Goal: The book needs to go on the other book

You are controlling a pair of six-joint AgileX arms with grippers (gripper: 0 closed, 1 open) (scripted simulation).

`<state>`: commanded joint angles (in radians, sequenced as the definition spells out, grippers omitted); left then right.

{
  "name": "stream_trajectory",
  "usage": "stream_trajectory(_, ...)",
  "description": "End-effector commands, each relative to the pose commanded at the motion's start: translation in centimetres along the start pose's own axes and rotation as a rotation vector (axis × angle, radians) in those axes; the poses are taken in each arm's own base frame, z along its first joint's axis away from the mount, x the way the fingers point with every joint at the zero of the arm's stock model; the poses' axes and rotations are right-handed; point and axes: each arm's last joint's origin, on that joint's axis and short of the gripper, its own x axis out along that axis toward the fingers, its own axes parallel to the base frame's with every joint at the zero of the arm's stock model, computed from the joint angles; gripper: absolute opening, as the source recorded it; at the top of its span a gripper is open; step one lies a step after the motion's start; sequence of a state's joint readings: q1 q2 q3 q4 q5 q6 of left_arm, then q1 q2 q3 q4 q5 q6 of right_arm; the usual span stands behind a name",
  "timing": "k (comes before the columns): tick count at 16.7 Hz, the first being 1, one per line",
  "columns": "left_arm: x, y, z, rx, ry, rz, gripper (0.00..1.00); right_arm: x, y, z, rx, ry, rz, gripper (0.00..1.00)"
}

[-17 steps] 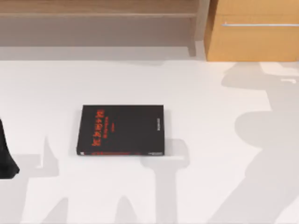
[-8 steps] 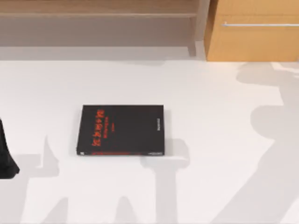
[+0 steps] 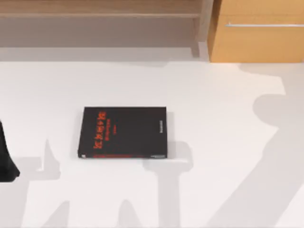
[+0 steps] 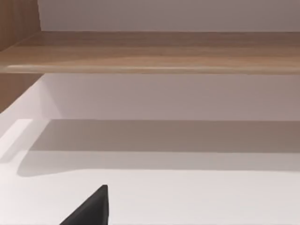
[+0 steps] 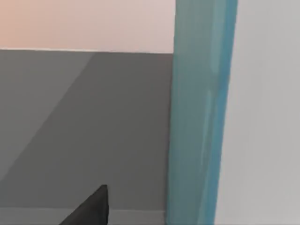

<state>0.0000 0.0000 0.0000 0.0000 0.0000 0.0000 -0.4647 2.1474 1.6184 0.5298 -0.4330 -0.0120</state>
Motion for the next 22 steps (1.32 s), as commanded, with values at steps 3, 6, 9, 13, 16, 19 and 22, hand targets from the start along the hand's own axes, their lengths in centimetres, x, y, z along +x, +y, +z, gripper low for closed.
stream_trajectory(3, 0.0, 0.0, 0.0, 0.0, 0.0, 0.0, 1.0, 0.0, 0.0, 0.0, 0.0, 0.0, 0.0, 0.92)
stream_trajectory(6, 0.0, 0.0, 0.0, 0.0, 0.0, 0.0, 1.0, 0.0, 0.0, 0.0, 0.0, 0.0, 0.0, 0.7)
stream_trajectory(9, 0.0, 0.0, 0.0, 0.0, 0.0, 0.0, 1.0, 0.0, 0.0, 0.0, 0.0, 0.0, 0.0, 0.47)
stream_trajectory(13, 0.0, 0.0, 0.0, 0.0, 0.0, 0.0, 1.0, 0.0, 0.0, 0.0, 0.0, 0.0, 0.0, 0.17)
stream_trajectory(16, 0.0, 0.0, 0.0, 0.0, 0.0, 0.0, 1.0, 0.0, 0.0, 0.0, 0.0, 0.0, 0.0, 0.0)
stream_trajectory(19, 0.0, 0.0, 0.0, 0.0, 0.0, 0.0, 1.0, 0.0, 0.0, 0.0, 0.0, 0.0, 0.0, 0.0)
stream_trajectory(22, 0.0, 0.0, 0.0, 0.0, 0.0, 0.0, 1.0, 0.0, 0.0, 0.0, 0.0, 0.0, 0.0, 0.0)
